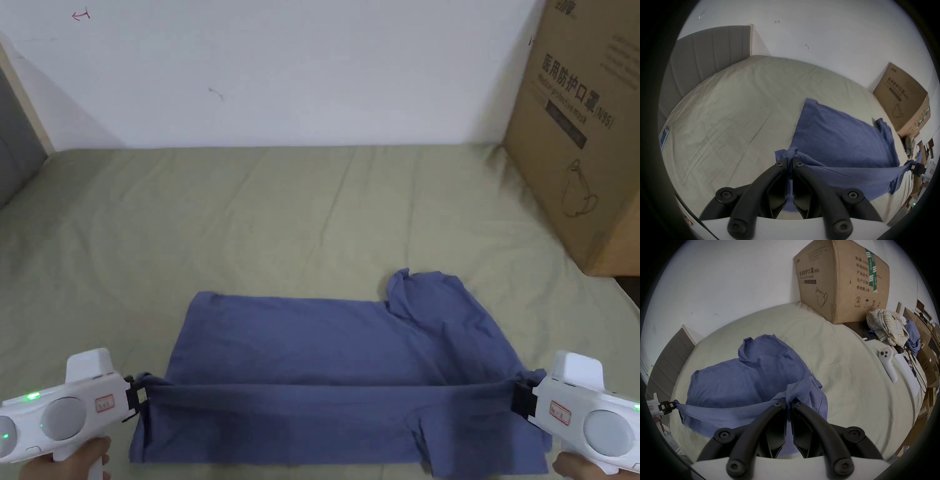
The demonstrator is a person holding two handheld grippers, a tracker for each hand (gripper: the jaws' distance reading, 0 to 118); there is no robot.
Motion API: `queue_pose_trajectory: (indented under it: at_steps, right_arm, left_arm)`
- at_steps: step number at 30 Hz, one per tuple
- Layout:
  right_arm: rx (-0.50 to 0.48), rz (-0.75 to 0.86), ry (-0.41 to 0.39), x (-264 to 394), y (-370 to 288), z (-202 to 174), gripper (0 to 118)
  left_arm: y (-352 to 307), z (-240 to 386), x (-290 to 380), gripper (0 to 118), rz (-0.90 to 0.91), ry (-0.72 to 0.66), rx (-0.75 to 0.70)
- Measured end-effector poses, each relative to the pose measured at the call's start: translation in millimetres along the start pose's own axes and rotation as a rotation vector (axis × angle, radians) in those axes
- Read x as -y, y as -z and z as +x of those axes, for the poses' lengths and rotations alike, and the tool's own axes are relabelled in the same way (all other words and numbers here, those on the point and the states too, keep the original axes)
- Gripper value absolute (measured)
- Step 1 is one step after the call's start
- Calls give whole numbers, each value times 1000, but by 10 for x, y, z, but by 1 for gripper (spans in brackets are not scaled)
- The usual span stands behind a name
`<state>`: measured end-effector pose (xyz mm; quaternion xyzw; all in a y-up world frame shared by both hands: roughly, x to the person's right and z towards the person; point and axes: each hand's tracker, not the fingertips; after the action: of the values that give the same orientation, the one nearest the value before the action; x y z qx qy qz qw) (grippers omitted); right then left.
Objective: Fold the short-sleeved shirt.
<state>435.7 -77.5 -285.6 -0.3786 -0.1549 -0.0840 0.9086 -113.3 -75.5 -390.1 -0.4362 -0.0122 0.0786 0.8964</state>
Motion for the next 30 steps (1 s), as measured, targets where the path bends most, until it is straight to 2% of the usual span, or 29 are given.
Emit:
queue_pose_trajectory:
  at_steps: [2, 3, 6, 7, 10, 12, 13, 14, 16, 17, 18, 19, 20, 21, 26, 30]
  right_arm:
    - [18, -37, -8, -26, 204, -40, 4]
    - [-104, -97, 26, -17, 276, -132, 4]
    - [-78, -130, 8, -19, 525, -205, 4]
    - [33, -131, -16, -6, 612, -159, 4]
    - [56, -162, -8, 52, 832, -115, 4]
    - [31, -161, -2, 107, 925, -85, 4]
    - [34, -160, -2, 104, 905, -83, 6]
    - [35, -153, -2, 95, 870, -84, 9]
    - [15, -148, 0, 62, 739, -100, 15]
    - [15, -128, -16, 29, 660, -97, 25]
    - [-21, -86, -21, -9, 539, -85, 45]
    - [-39, -58, -27, -39, 425, -74, 75]
    - [-61, -7, -27, -82, 131, -178, 91]
    - [-77, 54, -28, -121, -70, -182, 96]
    - [-125, 309, -65, -252, -1058, -140, 96]
    - [-97, 486, -104, -168, -1750, -116, 96]
  left_arm:
    - [277, -37, -18, 4, -35, 14, -19]
    - [380, -22, -22, 4, -47, 24, -26]
    - [606, -3, -17, 4, -81, 45, -46]
    - [657, 1, -17, 4, -91, 50, -53]
    - [773, 12, 11, 4, -131, 64, -70]
    - [789, 22, 19, 5, -140, 71, -73]
    - [766, 25, 9, 14, -136, 74, -74]
    - [742, 22, -8, 25, -136, 73, -74]
    - [661, 14, -62, 38, -139, 54, -54]
    - [590, 19, -88, 52, -133, 34, -41]
    - [451, 39, -106, 72, -97, 8, -24]
    - [329, 60, -119, 90, -52, -3, -8]
    - [161, 90, -135, 95, 5, -9, 15]
    - [-22, 125, -156, 95, 62, -3, 42]
    - [-1002, 373, -116, 95, 338, 35, 118]
    - [-1641, 569, 108, 95, 557, 94, 75]
